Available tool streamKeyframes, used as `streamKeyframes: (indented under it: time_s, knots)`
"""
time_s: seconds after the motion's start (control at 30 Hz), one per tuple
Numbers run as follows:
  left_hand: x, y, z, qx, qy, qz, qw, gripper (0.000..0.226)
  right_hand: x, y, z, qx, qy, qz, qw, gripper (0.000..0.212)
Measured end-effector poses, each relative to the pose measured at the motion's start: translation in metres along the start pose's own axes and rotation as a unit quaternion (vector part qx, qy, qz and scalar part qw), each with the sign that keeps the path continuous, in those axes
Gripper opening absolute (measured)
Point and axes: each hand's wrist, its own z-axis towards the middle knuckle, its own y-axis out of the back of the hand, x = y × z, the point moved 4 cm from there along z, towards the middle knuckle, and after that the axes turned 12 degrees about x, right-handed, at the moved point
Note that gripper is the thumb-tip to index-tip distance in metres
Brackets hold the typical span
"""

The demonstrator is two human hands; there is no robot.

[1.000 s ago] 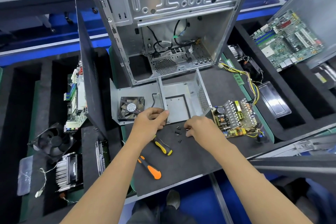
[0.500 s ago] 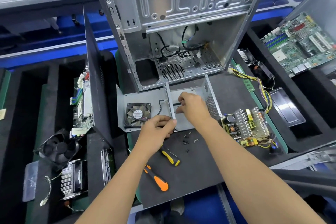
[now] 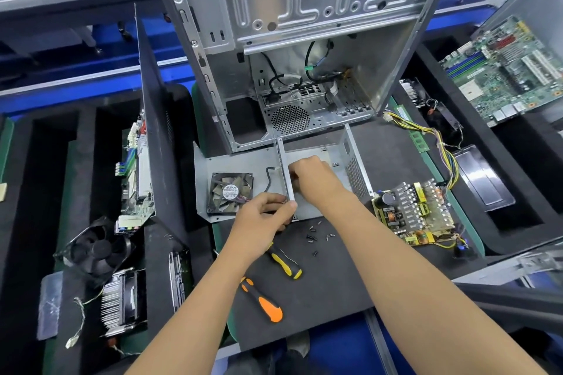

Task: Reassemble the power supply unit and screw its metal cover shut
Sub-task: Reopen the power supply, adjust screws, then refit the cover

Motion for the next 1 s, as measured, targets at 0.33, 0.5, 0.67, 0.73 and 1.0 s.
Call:
streamKeyframes:
  time_s: [0.33,0.5,0.67,0.73,1.0]
  knots:
    - [0.003,0.001,0.001,0.001,-0.002,0.000,1.000,0.056,-0.007,-0.006,-0.011,0.037,-0.008,0.013,0.999,0.014]
    - [0.003,0.001,0.001,0.000,-0.004,0.002,1.000,0.055,-0.007,-0.010,-0.025,0.055,0.047,0.118,0.990,0.007]
    - [0.004,0.001,0.002,0.001,-0.004,0.008,1.000,0.053,0.002,-0.016,-0.036,0.086,0.056,0.051,0.993,0.014]
    - [0.005,0.001,0.001,0.002,-0.004,0.010,1.000,0.053,0.004,-0.016,-0.036,0.080,0.038,0.039,0.995,0.026]
    - [0.002,0.000,-0.002,-0.010,0.001,0.007,1.000,0.048,0.002,-0.011,-0.051,0.019,-0.002,0.099,0.995,0.011]
